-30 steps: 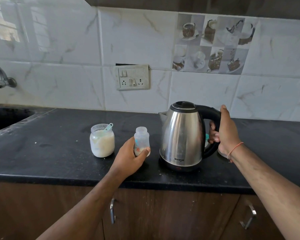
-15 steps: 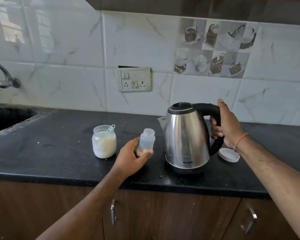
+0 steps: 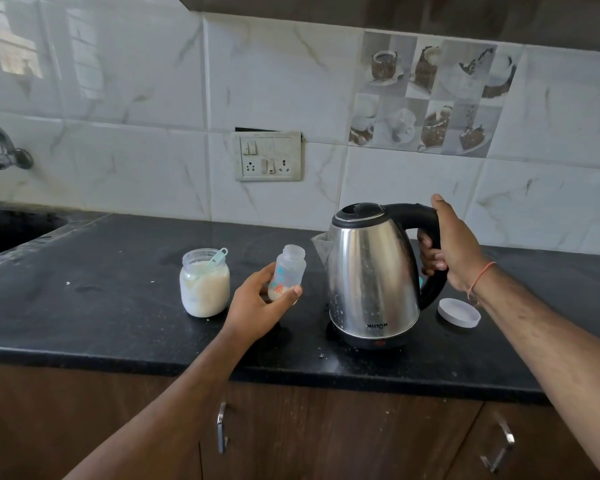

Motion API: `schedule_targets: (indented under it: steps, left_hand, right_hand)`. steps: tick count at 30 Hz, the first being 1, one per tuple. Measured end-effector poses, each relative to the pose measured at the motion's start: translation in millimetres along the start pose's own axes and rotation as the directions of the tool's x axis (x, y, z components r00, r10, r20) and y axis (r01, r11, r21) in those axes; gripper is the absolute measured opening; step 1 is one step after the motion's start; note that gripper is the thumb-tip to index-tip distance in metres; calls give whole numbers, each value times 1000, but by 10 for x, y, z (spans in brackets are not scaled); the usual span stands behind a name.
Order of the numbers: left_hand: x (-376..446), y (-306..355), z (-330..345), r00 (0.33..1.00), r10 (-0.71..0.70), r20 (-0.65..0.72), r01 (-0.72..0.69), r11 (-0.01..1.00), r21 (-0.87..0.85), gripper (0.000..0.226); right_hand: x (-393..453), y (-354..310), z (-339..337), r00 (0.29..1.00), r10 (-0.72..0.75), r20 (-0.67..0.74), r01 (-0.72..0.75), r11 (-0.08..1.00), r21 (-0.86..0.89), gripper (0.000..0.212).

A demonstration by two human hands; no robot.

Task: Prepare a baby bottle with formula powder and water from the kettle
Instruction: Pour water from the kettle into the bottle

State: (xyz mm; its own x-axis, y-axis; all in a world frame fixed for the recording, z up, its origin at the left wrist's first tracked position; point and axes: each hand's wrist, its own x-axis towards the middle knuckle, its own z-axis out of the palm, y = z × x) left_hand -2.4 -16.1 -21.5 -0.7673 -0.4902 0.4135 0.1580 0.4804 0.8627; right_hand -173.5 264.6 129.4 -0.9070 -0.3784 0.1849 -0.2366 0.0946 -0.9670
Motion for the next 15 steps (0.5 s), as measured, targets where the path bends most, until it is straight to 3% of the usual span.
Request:
schedule_targets:
  steps: [5, 9, 15]
  left_hand:
    - [1, -31, 1, 1000, 0, -18, 0, 999, -40, 67]
    - [-28, 15, 9, 999, 29, -28, -31, 997, -66, 53]
    - [-37, 37, -5, 999, 43, -32, -45, 997, -61, 52]
  right_hand:
    - [16, -54, 39, 1000, 0, 18, 1, 1000, -17, 76]
    - [28, -111, 85, 999, -17, 39, 18, 999, -44, 76]
    - [54, -139, 102, 998, -15, 56, 18, 998, -65, 75]
